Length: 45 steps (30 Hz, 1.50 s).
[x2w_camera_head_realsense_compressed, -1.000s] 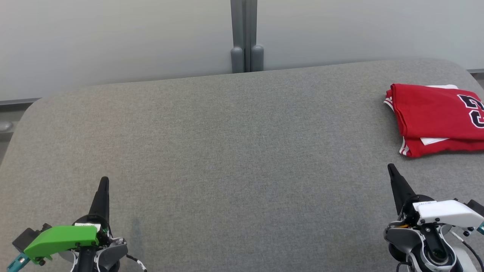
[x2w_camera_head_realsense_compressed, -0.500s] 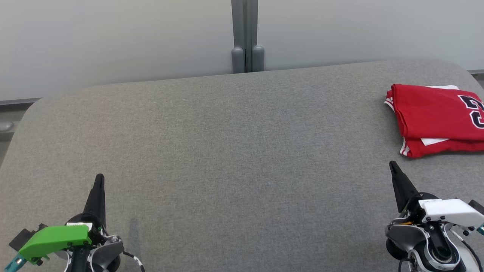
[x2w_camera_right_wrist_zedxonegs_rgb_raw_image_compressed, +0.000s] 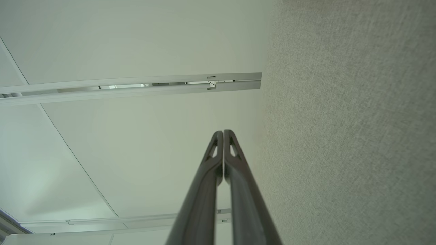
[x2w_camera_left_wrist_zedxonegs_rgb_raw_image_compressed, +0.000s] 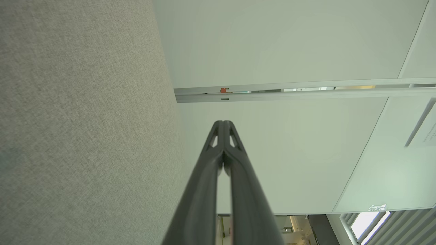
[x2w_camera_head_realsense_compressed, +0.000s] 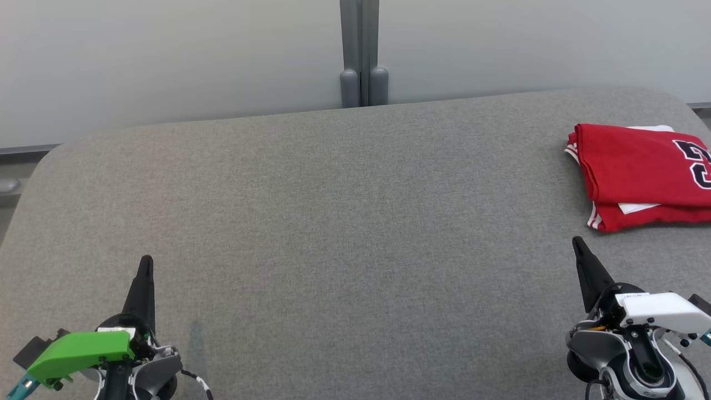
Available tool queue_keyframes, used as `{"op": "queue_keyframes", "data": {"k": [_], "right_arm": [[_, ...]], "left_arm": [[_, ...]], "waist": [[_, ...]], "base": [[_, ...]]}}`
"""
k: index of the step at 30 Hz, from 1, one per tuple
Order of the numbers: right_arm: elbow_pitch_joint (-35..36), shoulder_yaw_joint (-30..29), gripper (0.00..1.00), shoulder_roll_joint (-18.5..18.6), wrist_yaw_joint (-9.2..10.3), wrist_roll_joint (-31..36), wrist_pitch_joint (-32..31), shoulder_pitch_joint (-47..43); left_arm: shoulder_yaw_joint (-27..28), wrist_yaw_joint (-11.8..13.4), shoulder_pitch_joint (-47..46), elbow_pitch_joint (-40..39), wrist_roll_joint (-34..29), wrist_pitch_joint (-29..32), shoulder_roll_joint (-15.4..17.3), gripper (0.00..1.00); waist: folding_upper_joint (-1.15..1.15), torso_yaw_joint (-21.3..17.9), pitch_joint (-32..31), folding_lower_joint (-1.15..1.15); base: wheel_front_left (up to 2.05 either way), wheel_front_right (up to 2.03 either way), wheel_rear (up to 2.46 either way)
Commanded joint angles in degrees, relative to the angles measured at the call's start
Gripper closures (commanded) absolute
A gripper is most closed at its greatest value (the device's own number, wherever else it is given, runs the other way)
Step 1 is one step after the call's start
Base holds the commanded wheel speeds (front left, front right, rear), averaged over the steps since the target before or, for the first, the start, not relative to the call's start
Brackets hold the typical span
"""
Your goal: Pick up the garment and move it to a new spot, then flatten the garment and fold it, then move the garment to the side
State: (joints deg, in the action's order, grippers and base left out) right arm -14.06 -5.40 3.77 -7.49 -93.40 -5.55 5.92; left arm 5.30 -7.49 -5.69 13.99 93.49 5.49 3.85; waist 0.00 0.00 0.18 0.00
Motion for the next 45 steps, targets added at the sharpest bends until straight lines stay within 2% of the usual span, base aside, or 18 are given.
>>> {"op": "queue_keyframes", "data": {"k": [1, 45], "right_arm": [[0.19, -0.19, 1.00, -0.15, 0.00, 0.17, -0.32, 0.34], [0.14, -0.64, 1.00, -0.43, 0.00, 0.68, -0.71, 0.39]], "left_arm": [[0.18, -0.22, -0.81, -0.01, -0.10, 0.26, -0.10, 1.00], [0.80, -0.22, -0.86, 0.00, -0.68, 0.68, -0.40, 1.00]], "waist": [[0.00, 0.00, 0.00, 0.00], [0.00, 0.00, 0.00, 0.00]], "base": [[0.00, 0.00, 0.00], [0.00, 0.00, 0.00]]}}
